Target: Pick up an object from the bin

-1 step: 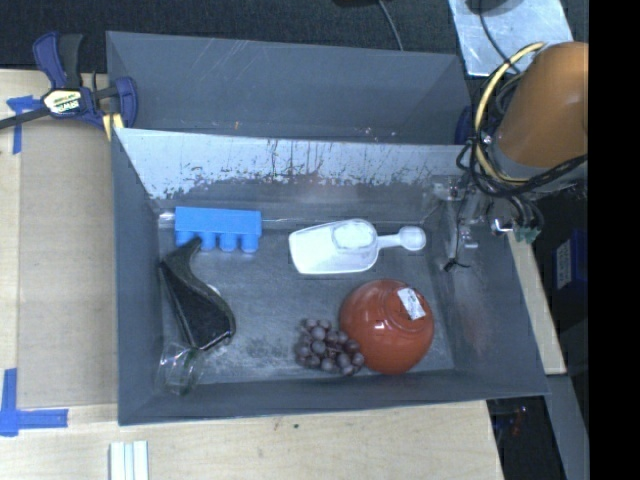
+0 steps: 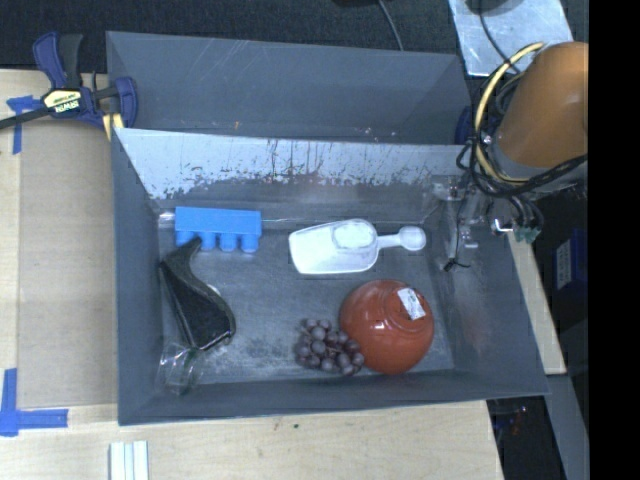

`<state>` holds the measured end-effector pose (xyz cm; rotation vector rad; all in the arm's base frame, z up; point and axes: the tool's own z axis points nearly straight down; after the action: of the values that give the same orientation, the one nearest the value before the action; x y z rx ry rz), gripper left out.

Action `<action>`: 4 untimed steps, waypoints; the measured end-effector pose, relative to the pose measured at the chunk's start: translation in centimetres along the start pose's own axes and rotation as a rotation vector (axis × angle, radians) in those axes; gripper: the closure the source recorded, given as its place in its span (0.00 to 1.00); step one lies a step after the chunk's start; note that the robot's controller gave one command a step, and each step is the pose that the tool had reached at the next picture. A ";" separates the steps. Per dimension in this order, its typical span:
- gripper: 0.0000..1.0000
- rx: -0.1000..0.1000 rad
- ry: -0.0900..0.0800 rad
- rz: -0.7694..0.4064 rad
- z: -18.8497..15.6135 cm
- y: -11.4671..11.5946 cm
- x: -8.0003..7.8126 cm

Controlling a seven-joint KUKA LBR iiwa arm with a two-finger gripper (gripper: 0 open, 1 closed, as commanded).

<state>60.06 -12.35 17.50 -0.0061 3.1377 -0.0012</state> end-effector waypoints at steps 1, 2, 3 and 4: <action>0.00 0.000 0.000 0.084 7.8 1.0 -0.1; 0.00 0.002 -0.012 0.056 8.3 1.2 -0.2; 0.00 0.002 -0.008 0.097 10.4 2.5 0.3; 0.00 0.006 -0.019 0.052 10.3 3.3 -0.4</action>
Offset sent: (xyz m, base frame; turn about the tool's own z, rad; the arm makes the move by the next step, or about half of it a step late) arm 0.0013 0.0131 -0.0845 0.0510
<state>60.45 -9.09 7.19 0.0747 3.1182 -0.0097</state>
